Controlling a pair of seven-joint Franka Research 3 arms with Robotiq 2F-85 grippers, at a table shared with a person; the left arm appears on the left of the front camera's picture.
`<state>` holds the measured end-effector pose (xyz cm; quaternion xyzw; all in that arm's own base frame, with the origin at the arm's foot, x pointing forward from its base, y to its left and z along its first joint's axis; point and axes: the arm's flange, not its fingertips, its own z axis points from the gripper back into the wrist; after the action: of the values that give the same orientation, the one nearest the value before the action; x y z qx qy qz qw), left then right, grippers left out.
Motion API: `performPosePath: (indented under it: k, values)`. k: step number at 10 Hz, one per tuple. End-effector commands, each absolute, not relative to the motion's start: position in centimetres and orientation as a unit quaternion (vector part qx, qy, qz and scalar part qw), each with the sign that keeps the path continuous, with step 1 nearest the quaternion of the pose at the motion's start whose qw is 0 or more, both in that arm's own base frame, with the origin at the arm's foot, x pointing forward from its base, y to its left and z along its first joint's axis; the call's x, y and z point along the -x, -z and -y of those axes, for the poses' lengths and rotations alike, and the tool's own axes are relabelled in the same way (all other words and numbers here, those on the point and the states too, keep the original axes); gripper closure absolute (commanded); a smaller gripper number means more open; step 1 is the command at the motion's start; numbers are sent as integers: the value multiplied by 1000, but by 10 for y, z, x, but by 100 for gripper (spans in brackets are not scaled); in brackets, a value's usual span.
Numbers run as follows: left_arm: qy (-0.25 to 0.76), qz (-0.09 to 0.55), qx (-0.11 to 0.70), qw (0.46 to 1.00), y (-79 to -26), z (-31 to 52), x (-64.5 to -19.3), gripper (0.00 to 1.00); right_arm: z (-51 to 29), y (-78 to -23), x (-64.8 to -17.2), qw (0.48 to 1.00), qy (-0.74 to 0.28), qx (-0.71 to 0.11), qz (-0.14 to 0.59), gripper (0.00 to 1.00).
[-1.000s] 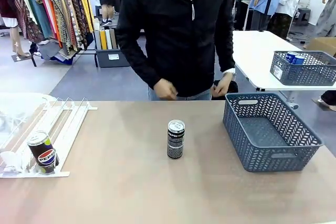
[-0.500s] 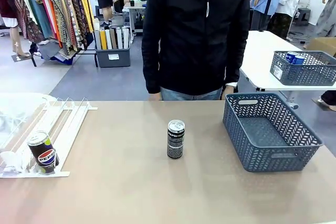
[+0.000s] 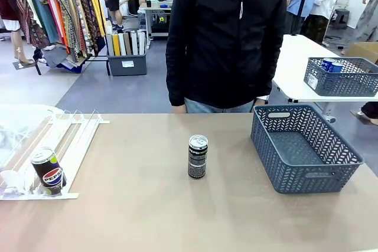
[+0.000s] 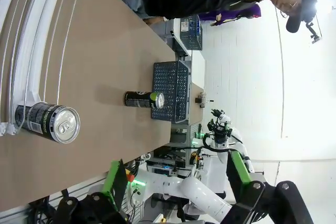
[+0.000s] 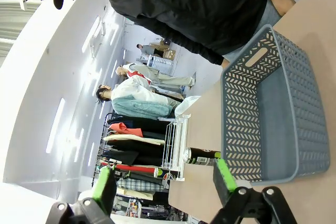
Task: Retrieve and store the cans from the dispenser.
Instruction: Pick up one can from the Automatic Can Dispenser and place it in the middle of the table.
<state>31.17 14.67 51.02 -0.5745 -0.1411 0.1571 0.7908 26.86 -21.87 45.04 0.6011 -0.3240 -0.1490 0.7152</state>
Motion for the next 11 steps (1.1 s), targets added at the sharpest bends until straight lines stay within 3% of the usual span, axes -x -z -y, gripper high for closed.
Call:
performPosePath:
  k: [1, 2, 5, 7, 9, 10, 11]
  values:
    - [-157, 141, 574, 791, -510, -147, -312, 0, 217, -453, -270, 710, 146, -604, 332, 0]
    - [-177, 138, 509, 831, -517, -131, -315, 0, 217, -453, -270, 710, 146, -604, 332, 0]
    - [-42, 151, 247, 956, -531, -57, -335, 0, 217, -453, -270, 710, 146, -604, 332, 0]
    - [55, 147, 96, 983, -519, -15, -343, 0, 217, -453, -270, 710, 146, -604, 332, 0]
    - [89, 109, 17, 990, -504, 13, -348, 0, 217, -453, -270, 710, 146, -604, 332, 0]
    - [70, 107, 6, 992, -500, 18, -351, 0, 217, -453, -270, 710, 146, -604, 332, 0]
    - [12, 132, 46, 990, -505, 24, -357, 0, 217, -453, -270, 710, 146, -604, 332, 0]
